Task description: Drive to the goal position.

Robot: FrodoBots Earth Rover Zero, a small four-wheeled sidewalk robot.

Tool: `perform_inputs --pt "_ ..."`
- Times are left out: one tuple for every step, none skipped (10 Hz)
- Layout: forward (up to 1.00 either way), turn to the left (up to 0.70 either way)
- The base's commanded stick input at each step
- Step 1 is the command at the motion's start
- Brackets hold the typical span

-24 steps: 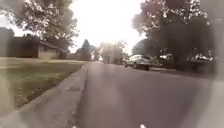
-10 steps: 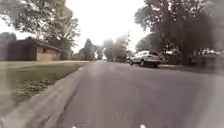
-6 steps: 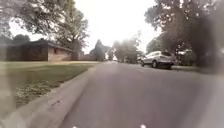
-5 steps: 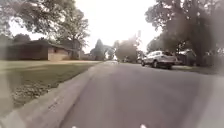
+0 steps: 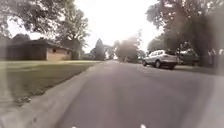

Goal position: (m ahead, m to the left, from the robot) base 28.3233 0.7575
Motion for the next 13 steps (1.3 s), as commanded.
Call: perform_inputs --pt "1.0 0.16" --pt "1.0 0.05" --pt "1.0 0.0" --pt "1.0 0.0" --pt "1.0 0.0" --pt "1.0 -0.19" --pt "1.0 -0.35" --pt "1.0 -0.25" --pt "1.0 0.0" --pt "1.0 0.0" --pt "1.0 0.0" --pt "1.0 0.0" --pt "1.0 0.0"
